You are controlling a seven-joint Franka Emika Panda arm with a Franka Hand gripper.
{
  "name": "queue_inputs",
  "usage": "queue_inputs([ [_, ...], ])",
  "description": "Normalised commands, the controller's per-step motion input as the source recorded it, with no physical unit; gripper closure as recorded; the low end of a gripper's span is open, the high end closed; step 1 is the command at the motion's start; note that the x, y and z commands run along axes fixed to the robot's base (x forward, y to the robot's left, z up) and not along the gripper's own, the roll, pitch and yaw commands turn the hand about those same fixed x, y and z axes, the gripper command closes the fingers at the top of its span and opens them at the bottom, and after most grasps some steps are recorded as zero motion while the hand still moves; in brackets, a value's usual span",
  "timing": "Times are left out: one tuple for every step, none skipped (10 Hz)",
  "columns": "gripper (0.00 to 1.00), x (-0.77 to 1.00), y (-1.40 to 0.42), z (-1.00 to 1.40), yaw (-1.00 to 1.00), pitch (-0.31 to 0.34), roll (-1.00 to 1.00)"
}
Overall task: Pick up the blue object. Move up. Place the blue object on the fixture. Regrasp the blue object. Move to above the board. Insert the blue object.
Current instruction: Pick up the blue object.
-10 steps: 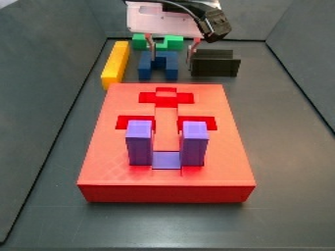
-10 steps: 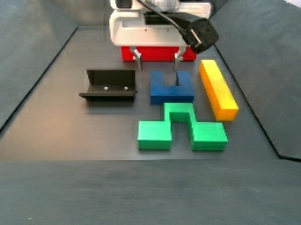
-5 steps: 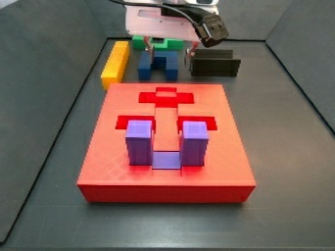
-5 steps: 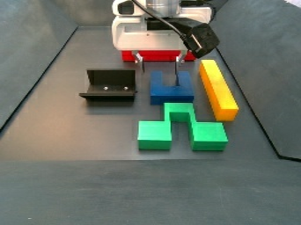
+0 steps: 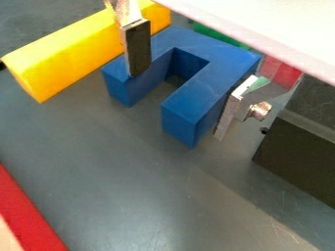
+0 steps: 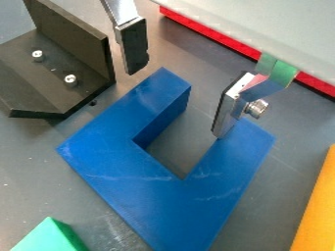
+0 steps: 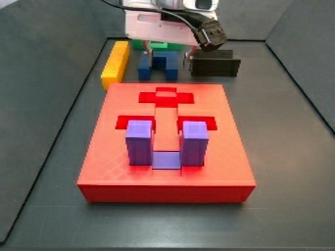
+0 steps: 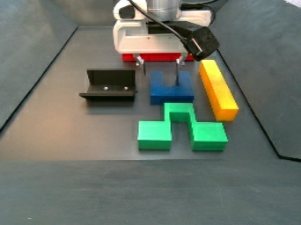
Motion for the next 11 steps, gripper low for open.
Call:
queue_inputs([
  [0.00,0.00,0.00,-0.13,0.11,0.000,0.00],
  [0.00,0.00,0.00,-0.16,0.10,0.000,0.00],
  [0.00,0.00,0.00,-0.16,0.10,0.000,0.00],
  [0.00,0.00,0.00,-0.13,0.08,0.000,0.00],
  [0.00,0.12,0.00,-0.10,0.01,0.000,0.00],
  [0.00,0.19,0.00,-0.10,0.00,0.000,0.00],
  [0.00,0.17,0.00,-0.10,0.00,0.000,0.00],
  [0.00,0.19,0.00,-0.12,0.00,0.000,0.01],
  [0.00,0.18,0.00,-0.13,0.00,0.000,0.01],
  [0.00,0.05,0.00,-0.10,0.00,0.000,0.01],
  [0.00,0.00,0.00,-0.12,0.00,0.000,0.00],
])
